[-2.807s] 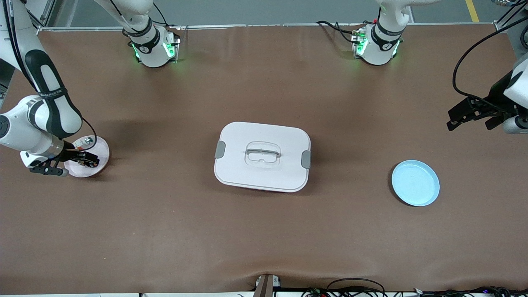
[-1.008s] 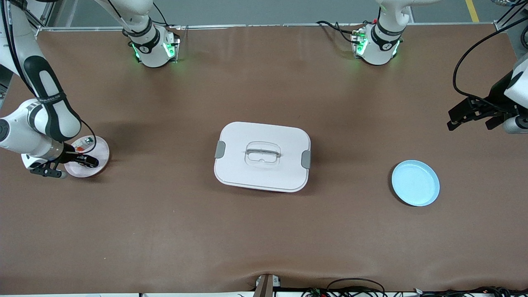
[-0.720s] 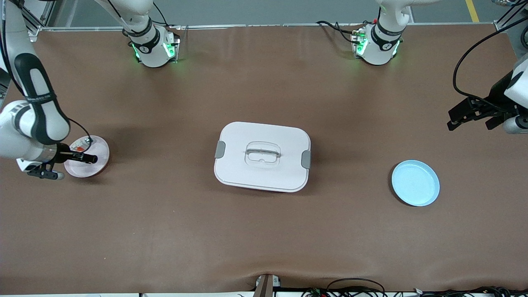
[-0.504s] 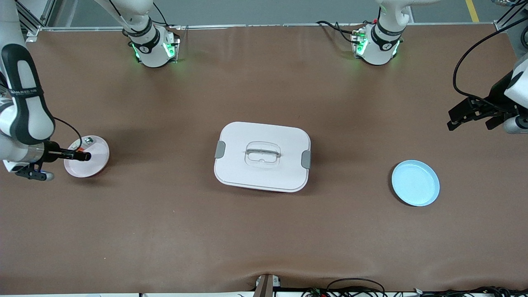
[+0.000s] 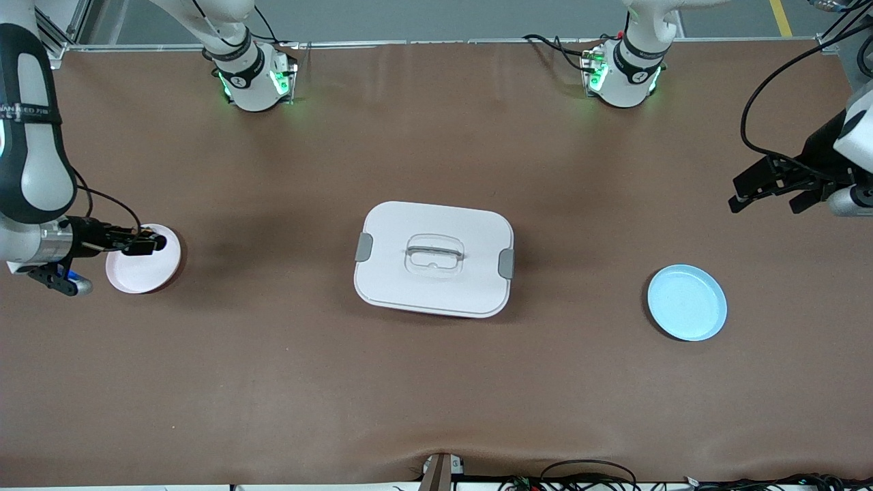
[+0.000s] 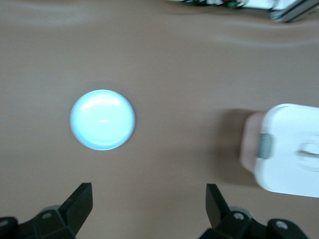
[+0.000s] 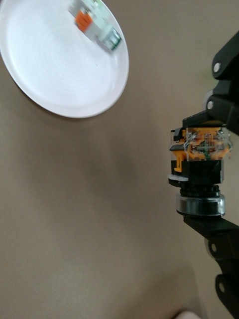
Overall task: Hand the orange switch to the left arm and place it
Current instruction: 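Lift the switch over the box with the right gripper while the left gripper approaches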
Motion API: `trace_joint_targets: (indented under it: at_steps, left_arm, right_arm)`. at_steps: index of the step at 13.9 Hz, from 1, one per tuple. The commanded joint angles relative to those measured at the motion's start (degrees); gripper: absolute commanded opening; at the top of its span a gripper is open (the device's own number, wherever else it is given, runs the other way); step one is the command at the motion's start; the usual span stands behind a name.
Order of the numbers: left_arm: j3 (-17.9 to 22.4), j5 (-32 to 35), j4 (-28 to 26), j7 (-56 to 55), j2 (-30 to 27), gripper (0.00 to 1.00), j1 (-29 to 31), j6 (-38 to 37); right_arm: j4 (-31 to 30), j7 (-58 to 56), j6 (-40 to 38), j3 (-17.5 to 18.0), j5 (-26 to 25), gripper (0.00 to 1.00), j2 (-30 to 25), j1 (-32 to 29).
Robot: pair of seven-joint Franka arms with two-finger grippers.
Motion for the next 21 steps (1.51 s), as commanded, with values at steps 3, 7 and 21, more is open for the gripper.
trace_joint_targets:
  at_steps: [3,7,21]
  left_arm:
    - [-3.1,-8.5,1.3,0.4,-0.7,1.0,-0.1,-0.7]
    - [-3.5,-17.2,1.2,0.4,0.4,1.0,-0.3,1.6]
    - [-3.9,-33.8,1.0,0.4,10.3,1.0,-10.6,12.4]
  right_arm:
    - [-0.1,17.2,-2.1,-0.2,5.1,0.0,-4.2,8.6]
    - [1.1,32.4,-1.8,0.0,9.7,0.0,-5.6,16.8]
    - [11.1,70.0,7.7,-0.1,17.5,0.0,-3.8,36.9]
